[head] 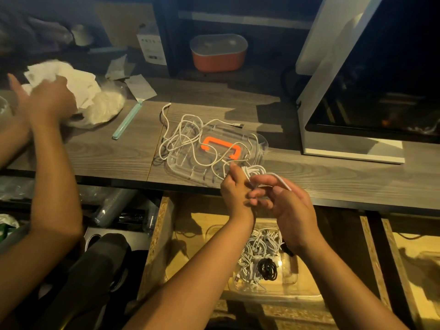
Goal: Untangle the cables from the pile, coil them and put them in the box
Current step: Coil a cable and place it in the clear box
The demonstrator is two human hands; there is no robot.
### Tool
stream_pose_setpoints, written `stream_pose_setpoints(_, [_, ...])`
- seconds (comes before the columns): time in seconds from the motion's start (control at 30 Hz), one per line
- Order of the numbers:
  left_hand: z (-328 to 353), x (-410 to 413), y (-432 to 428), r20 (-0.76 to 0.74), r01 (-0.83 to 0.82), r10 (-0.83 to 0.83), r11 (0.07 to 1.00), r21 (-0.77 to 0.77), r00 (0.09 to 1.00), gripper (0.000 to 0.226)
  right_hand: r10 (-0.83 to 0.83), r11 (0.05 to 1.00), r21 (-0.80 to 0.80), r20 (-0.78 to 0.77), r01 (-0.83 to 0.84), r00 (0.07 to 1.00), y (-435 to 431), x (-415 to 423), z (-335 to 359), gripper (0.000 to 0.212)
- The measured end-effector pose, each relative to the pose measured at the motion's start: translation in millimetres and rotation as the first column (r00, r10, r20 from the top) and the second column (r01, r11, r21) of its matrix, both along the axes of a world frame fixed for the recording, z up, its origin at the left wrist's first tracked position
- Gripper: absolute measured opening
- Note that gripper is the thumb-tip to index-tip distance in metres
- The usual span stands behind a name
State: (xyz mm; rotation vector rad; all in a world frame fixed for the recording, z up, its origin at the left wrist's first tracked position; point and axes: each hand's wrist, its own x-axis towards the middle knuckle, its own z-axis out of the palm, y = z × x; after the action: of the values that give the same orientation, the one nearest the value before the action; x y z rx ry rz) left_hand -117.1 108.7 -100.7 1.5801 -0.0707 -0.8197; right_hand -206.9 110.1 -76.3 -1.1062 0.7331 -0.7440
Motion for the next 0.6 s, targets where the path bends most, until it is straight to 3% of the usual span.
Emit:
stream_pose_setpoints(0.1, [0,-2,1,0.057,-0.021,0.019,0.999,0.026,0.998,0.048,-0.026,0.996,-0.082,-0.101,0.018,0.995,2,0,-4,0.018])
stream_pose_setpoints(0.27, [-5,-5,6,0.130,-0.039,0.034,0.999,0.035,0.991,0.045,-0.141,0.943,-0.328,-0.276,0.045,0.951,6,-2,-14,0.016])
stream_pose_setpoints(0.37, [-8,-7,9,0.201,-0.010,0.001,0.999,0.043,0.979,0.046,-0.149,0.910,-0.413,-0.351,-0.010,0.924,5,-3,-12,0.015])
stream_pose_setpoints(0.5, [-10,-3,7,0.201,-0.019,0.003,0.997,0.079,0.980,0.048,-0.173,0.797,-0.594,-0.396,-0.108,0.902,9,-7,-11,0.024])
stream_pose_setpoints(0.6, [-12,2,6,0.234,-0.029,0.011,0.997,0.073,0.972,0.048,-0.143,0.767,-0.622,-0.404,-0.157,0.903,16,-8,-17,0.016])
